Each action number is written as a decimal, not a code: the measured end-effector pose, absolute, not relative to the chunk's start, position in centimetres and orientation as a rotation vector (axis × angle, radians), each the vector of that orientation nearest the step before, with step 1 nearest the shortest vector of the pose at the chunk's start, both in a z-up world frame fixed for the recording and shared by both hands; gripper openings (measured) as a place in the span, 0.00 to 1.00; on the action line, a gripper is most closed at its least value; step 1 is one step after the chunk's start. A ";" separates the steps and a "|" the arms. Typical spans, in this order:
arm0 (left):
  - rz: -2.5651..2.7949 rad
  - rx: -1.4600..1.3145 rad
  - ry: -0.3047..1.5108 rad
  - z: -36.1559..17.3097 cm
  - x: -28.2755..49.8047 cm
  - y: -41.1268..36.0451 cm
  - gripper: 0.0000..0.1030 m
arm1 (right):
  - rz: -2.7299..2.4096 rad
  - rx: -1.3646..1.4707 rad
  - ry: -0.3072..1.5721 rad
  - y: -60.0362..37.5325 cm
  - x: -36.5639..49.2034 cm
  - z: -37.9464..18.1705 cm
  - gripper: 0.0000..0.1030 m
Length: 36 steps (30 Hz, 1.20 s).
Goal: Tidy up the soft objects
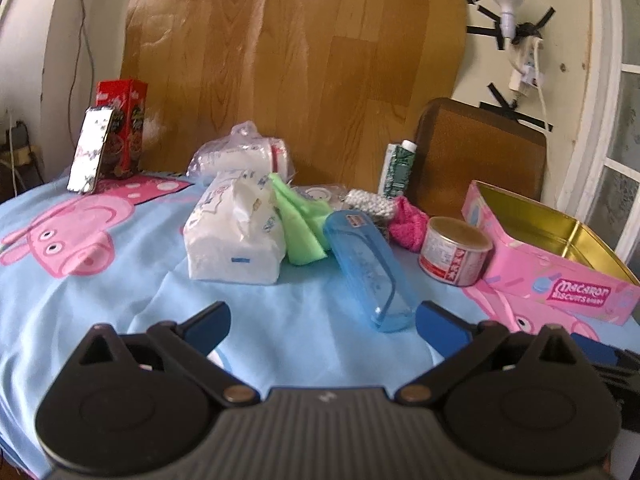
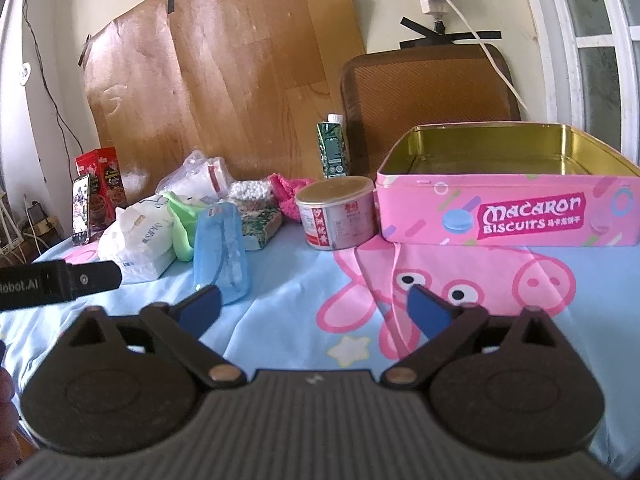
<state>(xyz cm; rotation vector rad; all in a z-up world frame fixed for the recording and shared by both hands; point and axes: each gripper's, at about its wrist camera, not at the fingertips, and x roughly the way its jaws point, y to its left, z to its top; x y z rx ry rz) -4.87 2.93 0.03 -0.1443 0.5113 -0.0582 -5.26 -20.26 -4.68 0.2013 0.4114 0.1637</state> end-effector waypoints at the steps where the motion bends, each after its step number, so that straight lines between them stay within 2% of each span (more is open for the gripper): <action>1: -0.052 -0.147 0.515 0.0 -4.8 3.0 0.99 | 0.166 0.201 0.414 -20.2 -5.3 -4.7 0.93; 4: -0.053 -0.148 0.521 -0.1 -4.7 3.2 0.99 | 0.176 0.197 0.419 -20.0 -5.2 -4.7 0.81; 6: -0.060 -0.140 0.524 -0.2 -4.7 3.1 0.99 | 0.182 0.192 0.417 -19.8 -5.2 -4.7 0.80; 10: -0.077 -0.140 0.535 -0.3 -4.6 3.1 0.99 | 0.195 0.179 0.418 -19.5 -5.2 -4.7 0.67; 36: -0.101 -0.137 0.554 -0.5 -4.4 2.9 0.99 | 0.209 0.172 0.418 -19.2 -5.3 -4.9 0.66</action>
